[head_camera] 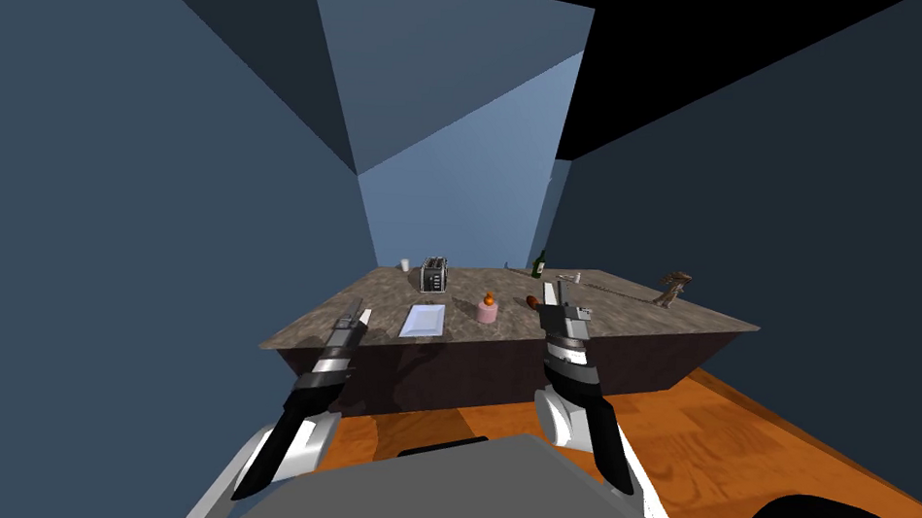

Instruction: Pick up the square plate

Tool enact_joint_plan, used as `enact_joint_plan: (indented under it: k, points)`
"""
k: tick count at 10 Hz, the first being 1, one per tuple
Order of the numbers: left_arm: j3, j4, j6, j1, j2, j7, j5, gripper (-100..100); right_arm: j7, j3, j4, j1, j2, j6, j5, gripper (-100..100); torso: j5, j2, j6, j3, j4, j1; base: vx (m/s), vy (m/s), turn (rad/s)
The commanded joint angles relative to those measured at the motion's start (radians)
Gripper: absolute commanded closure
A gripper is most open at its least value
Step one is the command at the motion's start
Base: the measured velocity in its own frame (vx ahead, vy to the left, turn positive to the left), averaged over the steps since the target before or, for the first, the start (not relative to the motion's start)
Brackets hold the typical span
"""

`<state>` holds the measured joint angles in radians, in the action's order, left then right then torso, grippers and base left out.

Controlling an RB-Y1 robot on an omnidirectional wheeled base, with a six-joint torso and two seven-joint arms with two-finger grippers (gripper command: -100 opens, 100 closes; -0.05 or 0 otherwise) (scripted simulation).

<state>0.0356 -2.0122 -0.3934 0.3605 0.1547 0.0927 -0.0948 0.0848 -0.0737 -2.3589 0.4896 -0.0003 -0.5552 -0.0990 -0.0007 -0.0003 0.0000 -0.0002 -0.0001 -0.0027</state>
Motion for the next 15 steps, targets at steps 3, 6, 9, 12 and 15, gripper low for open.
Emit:
enact_joint_plan:
  k: [3, 6, 9, 12, 15]
  points:
    - [-0.004, 0.062, 0.060, -0.024, 0.004, -0.007, 0.001, -100, 0.000, 0.000, 0.000, 0.000, 0.000, 0.000, 0.000, 0, 0.000, 0.000, 0.000, 0.000, 0.000, 0.000, 0.001, -0.036, -0.001]
    - [-0.007, 0.115, 0.099, -0.041, 0.006, -0.013, 0.003, -100, 0.000, 0.000, 0.000, 0.000, 0.000, 0.000, 0.000, 0, 0.000, 0.000, 0.000, 0.000, 0.000, 0.000, 0.002, -0.035, -0.001]
    - [-0.011, 0.194, 0.158, -0.067, 0.006, -0.020, 0.005, -100, 0.000, 0.000, 0.000, 0.000, 0.000, 0.000, 0.000, 0, 0.000, 0.000, 0.000, 0.000, 0.000, 0.000, 0.002, -0.043, -0.002]
    - [-0.014, 0.260, 0.208, -0.088, 0.005, -0.027, 0.007, -100, 0.000, 0.000, 0.000, 0.000, 0.000, 0.000, 0.000, 0, 0.000, 0.000, 0.000, 0.000, 0.000, -0.001, 0.001, -0.054, -0.001]
    - [-0.018, 0.331, 0.261, -0.111, -0.004, -0.034, 0.009, -100, 0.000, 0.000, 0.000, 0.000, 0.000, 0.000, 0.000, 0, 0.000, 0.000, 0.000, 0.000, 0.000, -0.001, -0.001, -0.048, -0.002]
